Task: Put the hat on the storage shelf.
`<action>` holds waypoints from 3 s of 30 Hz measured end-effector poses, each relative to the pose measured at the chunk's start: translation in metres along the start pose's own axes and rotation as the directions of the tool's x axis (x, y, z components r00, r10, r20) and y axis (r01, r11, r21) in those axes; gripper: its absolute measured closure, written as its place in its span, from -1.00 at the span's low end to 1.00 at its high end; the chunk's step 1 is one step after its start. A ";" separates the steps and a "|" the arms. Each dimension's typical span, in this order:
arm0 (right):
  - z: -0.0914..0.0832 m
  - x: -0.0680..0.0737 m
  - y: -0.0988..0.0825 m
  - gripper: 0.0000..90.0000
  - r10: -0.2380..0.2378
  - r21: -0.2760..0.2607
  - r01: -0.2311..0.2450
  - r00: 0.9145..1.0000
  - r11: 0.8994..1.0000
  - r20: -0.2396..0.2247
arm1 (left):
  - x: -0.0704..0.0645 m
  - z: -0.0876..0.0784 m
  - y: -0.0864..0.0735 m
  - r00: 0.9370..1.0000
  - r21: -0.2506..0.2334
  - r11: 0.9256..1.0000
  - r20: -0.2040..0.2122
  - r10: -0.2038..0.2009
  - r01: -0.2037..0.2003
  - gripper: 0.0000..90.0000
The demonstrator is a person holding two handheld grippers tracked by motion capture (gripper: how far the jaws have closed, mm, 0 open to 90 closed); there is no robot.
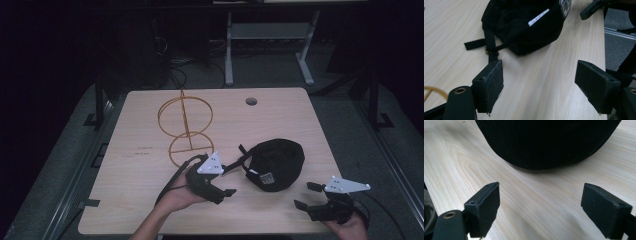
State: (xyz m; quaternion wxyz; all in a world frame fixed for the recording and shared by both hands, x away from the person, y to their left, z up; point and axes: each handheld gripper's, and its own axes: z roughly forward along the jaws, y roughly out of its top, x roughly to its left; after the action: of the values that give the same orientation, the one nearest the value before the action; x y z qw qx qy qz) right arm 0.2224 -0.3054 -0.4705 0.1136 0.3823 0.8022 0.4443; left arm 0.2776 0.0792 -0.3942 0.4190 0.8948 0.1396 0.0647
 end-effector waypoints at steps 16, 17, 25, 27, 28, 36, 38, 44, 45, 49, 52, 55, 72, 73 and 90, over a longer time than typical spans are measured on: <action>0.000 0.000 0.000 -0.66 0.000 0.002 0.000 1.000 1.000 -0.004 | -0.005 0.028 0.041 0.995 0.027 0.996 0.060 0.081 -0.083 -0.49; 0.000 0.000 0.000 -0.66 -0.001 0.002 0.001 1.000 1.000 -0.004 | -0.005 0.030 0.042 0.995 0.027 0.996 0.062 0.083 -0.085 -0.49; 0.000 0.000 0.000 -0.66 -0.004 0.003 0.004 1.000 1.000 -0.012 | -0.004 0.047 0.061 0.991 0.056 0.993 0.097 0.096 -0.102 -0.43; 0.000 0.000 0.000 -0.66 -0.003 0.003 0.003 1.000 1.000 -0.014 | -0.004 0.051 0.064 0.990 0.058 0.993 0.106 0.094 -0.100 -0.39; 0.000 0.000 0.000 -0.66 -0.002 0.004 0.002 1.000 1.000 -0.015 | -0.004 0.053 0.065 0.989 0.064 0.993 0.114 0.096 -0.104 -0.37; 0.001 0.000 0.000 -0.66 -0.006 0.002 0.006 1.000 1.000 -0.015 | -0.002 0.069 0.069 0.982 0.109 0.986 0.151 0.111 -0.128 -0.15; 0.001 0.000 0.000 -0.66 -0.007 0.002 0.007 1.000 1.000 -0.015 | -0.001 0.070 0.070 0.982 0.117 0.985 0.154 0.109 -0.128 -0.10; 0.001 0.000 -0.001 -0.66 -0.006 0.005 0.006 1.000 1.000 -0.013 | 0.001 0.077 0.073 0.974 0.136 0.979 0.191 0.122 -0.149 0.16; 0.001 0.000 -0.001 -0.66 -0.005 0.005 0.005 1.000 1.000 -0.012 | 0.002 0.079 0.073 0.972 0.139 0.978 0.197 0.124 -0.153 0.19; 0.001 -0.001 -0.001 -0.66 -0.004 0.001 0.004 1.000 1.000 -0.009 | 0.000 0.080 0.074 0.966 0.132 0.977 0.222 0.134 -0.166 0.42; 0.001 -0.001 -0.001 -0.66 -0.003 -0.012 0.002 1.000 1.000 -0.011 | -0.001 0.079 0.077 0.962 0.135 0.975 0.232 0.144 -0.179 0.57; 0.001 -0.002 -0.001 -0.66 0.005 -0.018 -0.005 1.000 1.000 -0.015 | -0.004 0.078 0.083 0.958 0.124 0.973 0.236 0.162 -0.194 0.70; -0.006 0.003 0.007 -0.68 0.029 -0.177 -0.038 0.998 0.983 -0.056 | 0.005 0.044 0.112 0.955 -0.027 0.992 0.270 0.125 -0.123 0.80; -0.007 0.004 0.009 -0.68 0.028 -0.187 -0.038 0.998 0.982 -0.057 | 0.005 0.044 0.112 0.955 -0.027 0.992 0.270 0.125 -0.123 0.80; -0.011 0.018 0.031 -0.67 -0.039 -0.339 0.025 0.999 0.941 -0.033 | -0.010 0.034 0.137 0.925 -0.083 0.985 0.337 0.173 -0.153 0.80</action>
State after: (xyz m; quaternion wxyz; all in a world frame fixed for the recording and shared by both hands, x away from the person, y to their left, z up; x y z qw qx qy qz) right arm 0.2202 -0.2896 -0.4369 0.1690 0.3353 0.7221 0.5809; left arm 0.3027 -0.0324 -0.3112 0.4547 0.8889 -0.0123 -0.0538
